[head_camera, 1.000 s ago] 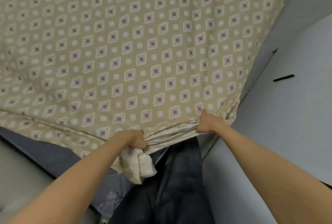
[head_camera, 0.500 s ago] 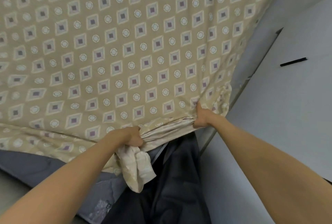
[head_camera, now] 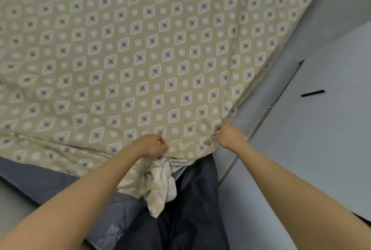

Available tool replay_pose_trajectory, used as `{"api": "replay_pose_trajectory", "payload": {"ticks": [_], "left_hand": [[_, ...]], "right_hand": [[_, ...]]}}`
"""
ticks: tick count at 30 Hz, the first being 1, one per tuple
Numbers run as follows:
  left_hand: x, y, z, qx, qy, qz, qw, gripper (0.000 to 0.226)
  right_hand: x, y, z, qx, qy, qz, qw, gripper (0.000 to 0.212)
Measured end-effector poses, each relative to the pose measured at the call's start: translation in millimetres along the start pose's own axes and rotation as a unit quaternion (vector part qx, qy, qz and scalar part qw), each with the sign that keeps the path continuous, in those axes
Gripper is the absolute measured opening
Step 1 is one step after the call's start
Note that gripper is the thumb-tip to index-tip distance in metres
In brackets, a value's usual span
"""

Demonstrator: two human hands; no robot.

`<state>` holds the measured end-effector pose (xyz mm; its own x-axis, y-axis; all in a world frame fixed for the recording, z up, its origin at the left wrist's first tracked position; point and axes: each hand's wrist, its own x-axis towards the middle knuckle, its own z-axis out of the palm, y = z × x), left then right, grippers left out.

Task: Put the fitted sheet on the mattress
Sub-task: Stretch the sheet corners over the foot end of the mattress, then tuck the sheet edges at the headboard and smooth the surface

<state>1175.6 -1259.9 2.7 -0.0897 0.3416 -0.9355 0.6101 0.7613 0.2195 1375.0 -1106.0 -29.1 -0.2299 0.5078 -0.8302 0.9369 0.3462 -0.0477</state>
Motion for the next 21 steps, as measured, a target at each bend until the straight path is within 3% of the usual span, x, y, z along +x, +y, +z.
{"api": "replay_pose_trajectory", "payload": {"ticks": [6, 13, 18, 21], "left_hand": [[-47.7, -25.3, -36.1, -0.022, 0.071, -0.016, 0.997, 0.039], [-98.8, -85.0, -56.9, -0.146, 0.159, -0.066, 0.974, 0.034], [-120.5, -133.0, -35.4, -0.318, 0.214, -0.109, 0.917, 0.016], [-136.5, -147.7, -5.4, -0.436, 0.249, -0.151, 0.851, 0.017]], "right_hand": [[-45.1, -46.4, -54.2, 0.025, 0.028, -0.070, 0.997, 0.044], [-81.2, -132.6, -87.1, -0.074, 0.002, -0.175, 0.982, 0.039], [-92.3, -198.7, -84.6, -0.217, -0.031, -0.239, 0.946, 0.042], [-100.0, -231.7, -85.1, -0.314, -0.050, -0.286, 0.904, 0.043]]}}
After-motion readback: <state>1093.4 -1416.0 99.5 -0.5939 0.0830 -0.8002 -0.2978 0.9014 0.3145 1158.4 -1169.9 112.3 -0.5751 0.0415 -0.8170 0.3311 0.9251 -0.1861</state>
